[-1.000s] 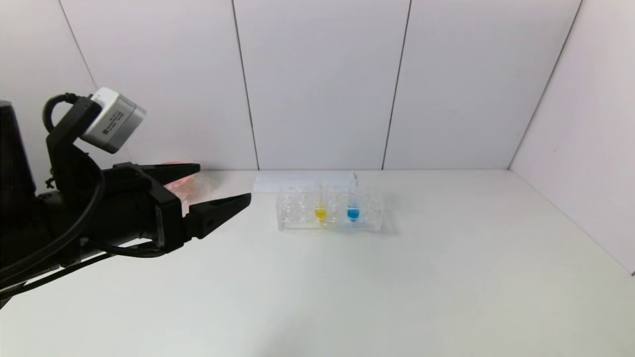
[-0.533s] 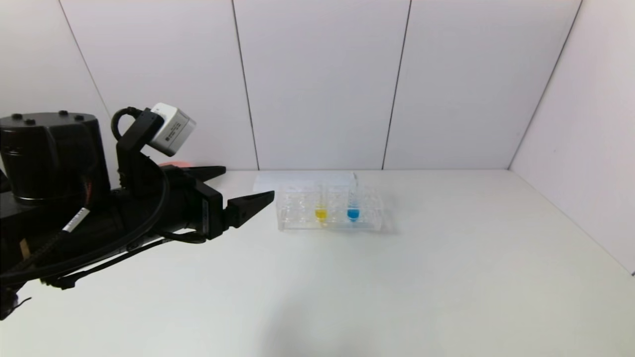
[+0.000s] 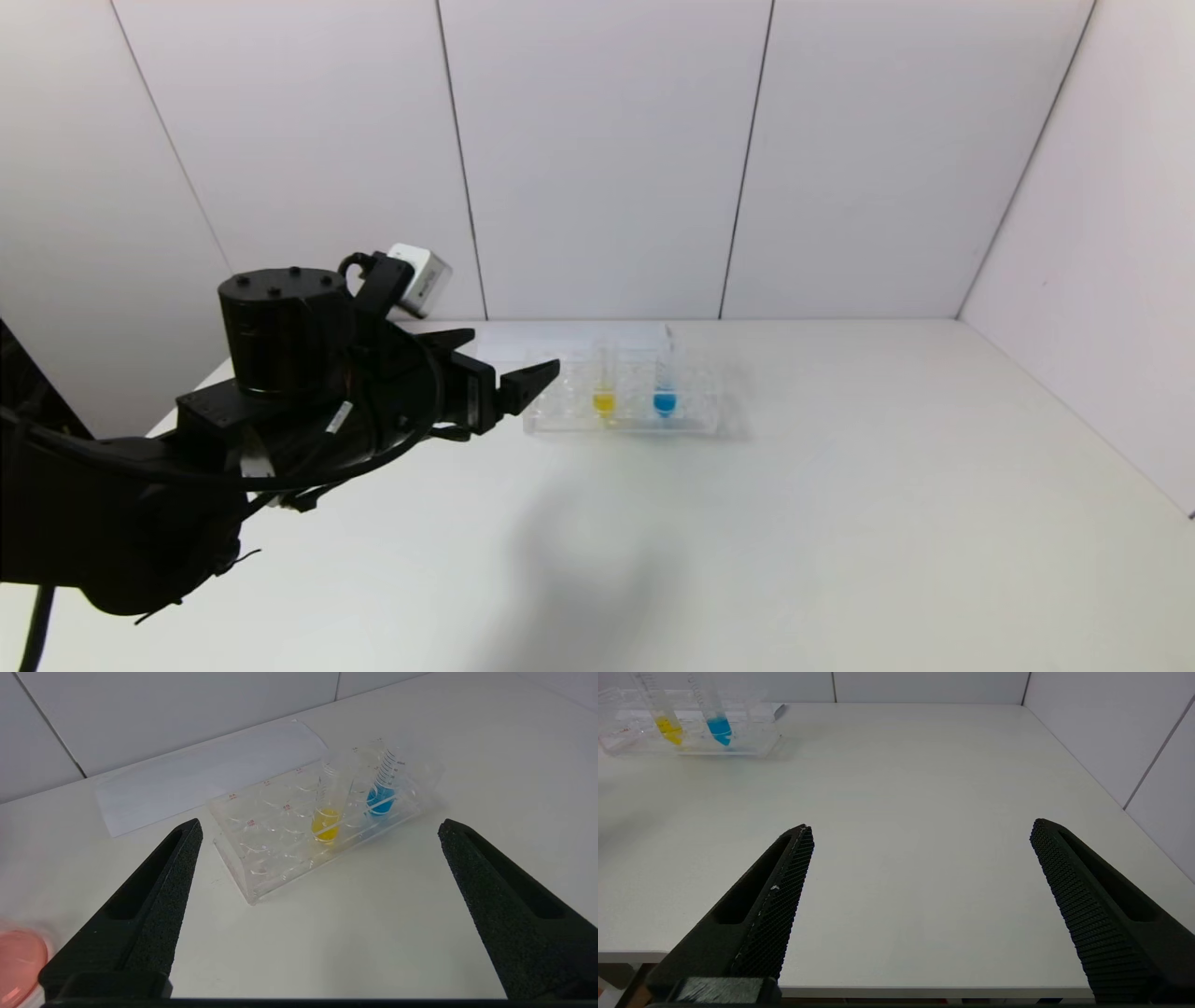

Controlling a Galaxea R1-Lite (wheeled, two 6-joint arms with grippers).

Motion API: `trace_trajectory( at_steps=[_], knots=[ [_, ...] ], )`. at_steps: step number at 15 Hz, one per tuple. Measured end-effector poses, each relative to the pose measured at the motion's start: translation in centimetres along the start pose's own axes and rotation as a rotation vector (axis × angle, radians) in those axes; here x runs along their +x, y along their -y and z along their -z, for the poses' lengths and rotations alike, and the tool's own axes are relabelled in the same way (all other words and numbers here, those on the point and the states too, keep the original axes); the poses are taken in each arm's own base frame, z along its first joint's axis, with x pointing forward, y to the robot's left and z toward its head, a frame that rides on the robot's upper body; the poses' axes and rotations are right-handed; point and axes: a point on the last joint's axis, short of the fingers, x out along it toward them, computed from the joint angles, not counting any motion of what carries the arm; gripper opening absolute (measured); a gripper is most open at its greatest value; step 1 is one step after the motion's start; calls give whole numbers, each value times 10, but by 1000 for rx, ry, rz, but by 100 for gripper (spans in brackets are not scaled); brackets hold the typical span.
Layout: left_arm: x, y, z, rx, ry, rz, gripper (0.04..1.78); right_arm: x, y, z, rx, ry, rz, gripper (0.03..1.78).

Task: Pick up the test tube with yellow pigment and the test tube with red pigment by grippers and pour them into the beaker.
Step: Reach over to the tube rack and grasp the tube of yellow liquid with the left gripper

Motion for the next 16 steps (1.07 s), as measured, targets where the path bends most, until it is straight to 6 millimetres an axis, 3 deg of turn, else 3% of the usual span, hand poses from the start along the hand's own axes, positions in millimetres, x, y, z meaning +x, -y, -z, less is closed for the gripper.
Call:
trace_trajectory(
  at_steps=[9,16],
  knots=[
    [49,-7,36,-34,17,16,176,0,0,0,0,0,0,170],
    [86,-4,45,-31,19,32,176,0,0,0,0,0,0,170]
  ],
)
